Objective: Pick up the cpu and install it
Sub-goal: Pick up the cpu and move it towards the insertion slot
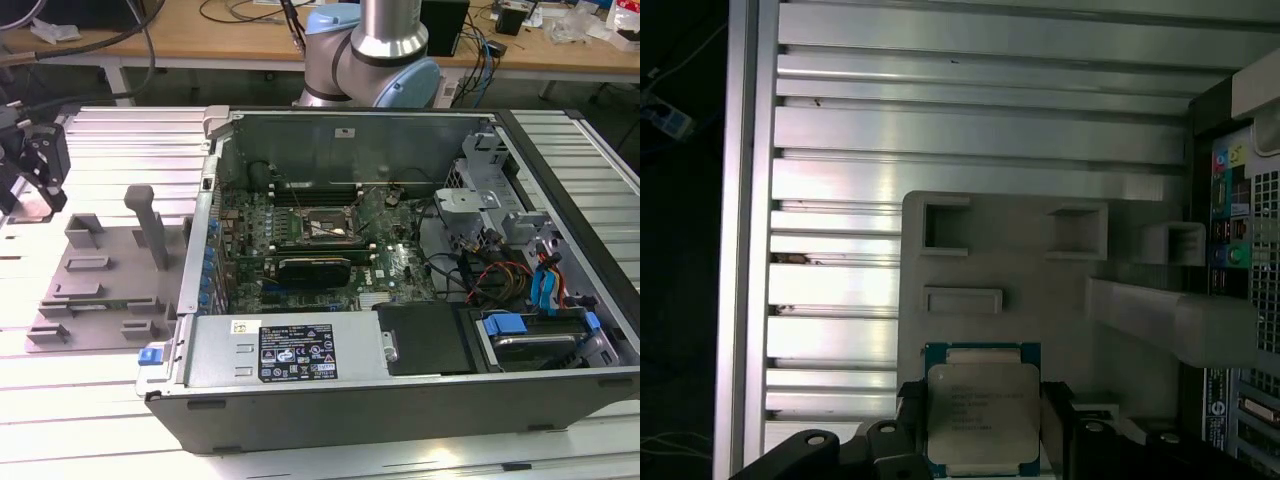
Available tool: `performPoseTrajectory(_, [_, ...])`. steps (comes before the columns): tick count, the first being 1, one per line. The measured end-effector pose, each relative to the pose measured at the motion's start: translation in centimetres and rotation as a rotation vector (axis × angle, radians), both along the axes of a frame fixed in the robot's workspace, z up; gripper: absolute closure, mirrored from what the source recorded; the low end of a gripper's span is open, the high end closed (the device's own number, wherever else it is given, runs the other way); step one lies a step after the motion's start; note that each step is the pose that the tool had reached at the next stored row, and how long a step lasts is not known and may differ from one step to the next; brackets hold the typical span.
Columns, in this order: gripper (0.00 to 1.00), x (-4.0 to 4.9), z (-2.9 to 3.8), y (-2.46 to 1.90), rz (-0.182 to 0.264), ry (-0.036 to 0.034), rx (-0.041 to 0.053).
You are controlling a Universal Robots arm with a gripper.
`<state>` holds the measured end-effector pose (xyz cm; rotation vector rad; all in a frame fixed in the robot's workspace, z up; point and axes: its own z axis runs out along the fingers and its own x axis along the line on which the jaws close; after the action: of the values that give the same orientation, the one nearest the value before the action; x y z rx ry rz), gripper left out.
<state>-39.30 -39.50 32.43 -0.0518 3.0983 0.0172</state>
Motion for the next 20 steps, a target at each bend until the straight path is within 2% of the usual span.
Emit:
performPoseTrajectory(5, [0.45, 0.0, 0.42, 0.0, 0.001, -0.0002, 0.0])
performPoseTrajectory(8, [0.45, 0.0, 0.95, 0.0, 0.002, -0.0002, 0.0001])
performPoseTrajectory(12, [0.45, 0.0, 2.27, 0.0, 0.002, -0.0004, 0.0001])
performPoseTrajectory(20, [0.45, 0.0, 3.47, 0.0, 0.004, -0.0011, 0.0004])
